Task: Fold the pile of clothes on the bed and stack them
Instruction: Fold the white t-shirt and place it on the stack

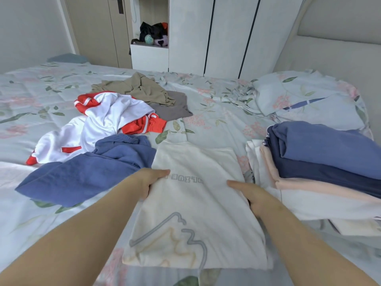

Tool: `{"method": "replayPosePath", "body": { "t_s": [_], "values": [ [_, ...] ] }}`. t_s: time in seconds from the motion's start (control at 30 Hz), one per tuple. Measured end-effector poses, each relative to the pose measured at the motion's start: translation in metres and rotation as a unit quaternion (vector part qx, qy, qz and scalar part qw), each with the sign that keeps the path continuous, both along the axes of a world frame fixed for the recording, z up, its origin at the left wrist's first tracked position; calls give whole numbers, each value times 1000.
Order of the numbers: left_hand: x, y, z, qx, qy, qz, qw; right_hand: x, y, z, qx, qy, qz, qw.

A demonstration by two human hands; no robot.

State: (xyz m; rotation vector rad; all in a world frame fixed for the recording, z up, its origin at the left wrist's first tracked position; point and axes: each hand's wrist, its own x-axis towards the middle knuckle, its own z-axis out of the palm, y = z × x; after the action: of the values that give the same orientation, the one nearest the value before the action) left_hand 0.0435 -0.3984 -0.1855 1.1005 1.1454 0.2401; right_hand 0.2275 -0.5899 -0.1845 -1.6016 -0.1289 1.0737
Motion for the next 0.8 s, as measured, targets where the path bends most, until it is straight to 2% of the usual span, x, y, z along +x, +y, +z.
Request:
{"method": "replayPosePath", "body": {
  "t_s": [0.13,0.27,0.4,0.5,0.6,0.67,0.73,0.8],
  "values": [
    [0,14,32,31,-88,-13,996,13,3,32,57,36,-13,998],
    [-1,23,81,132,-178,0,975,20,12,77,152,-27,3,988],
    [-14,14,123,253,-251,-15,934,14,7,112,244,-85,4,966],
    [-33,-2,115,288,-229,-21,930,2,-13,110,220,-94,1,971],
    [-63,-31,77,210,-203,-30,956,-15,-41,75,159,-44,-7,986],
    [-89,-53,42,193,-107,-78,972,-31,-64,43,87,-32,25,995],
    [-110,-74,12,183,9,-140,973,-49,-88,15,10,-39,73,997],
    [-118,-86,-2,170,54,-117,977,-61,-101,1,-17,-59,78,995]
  ]
}}
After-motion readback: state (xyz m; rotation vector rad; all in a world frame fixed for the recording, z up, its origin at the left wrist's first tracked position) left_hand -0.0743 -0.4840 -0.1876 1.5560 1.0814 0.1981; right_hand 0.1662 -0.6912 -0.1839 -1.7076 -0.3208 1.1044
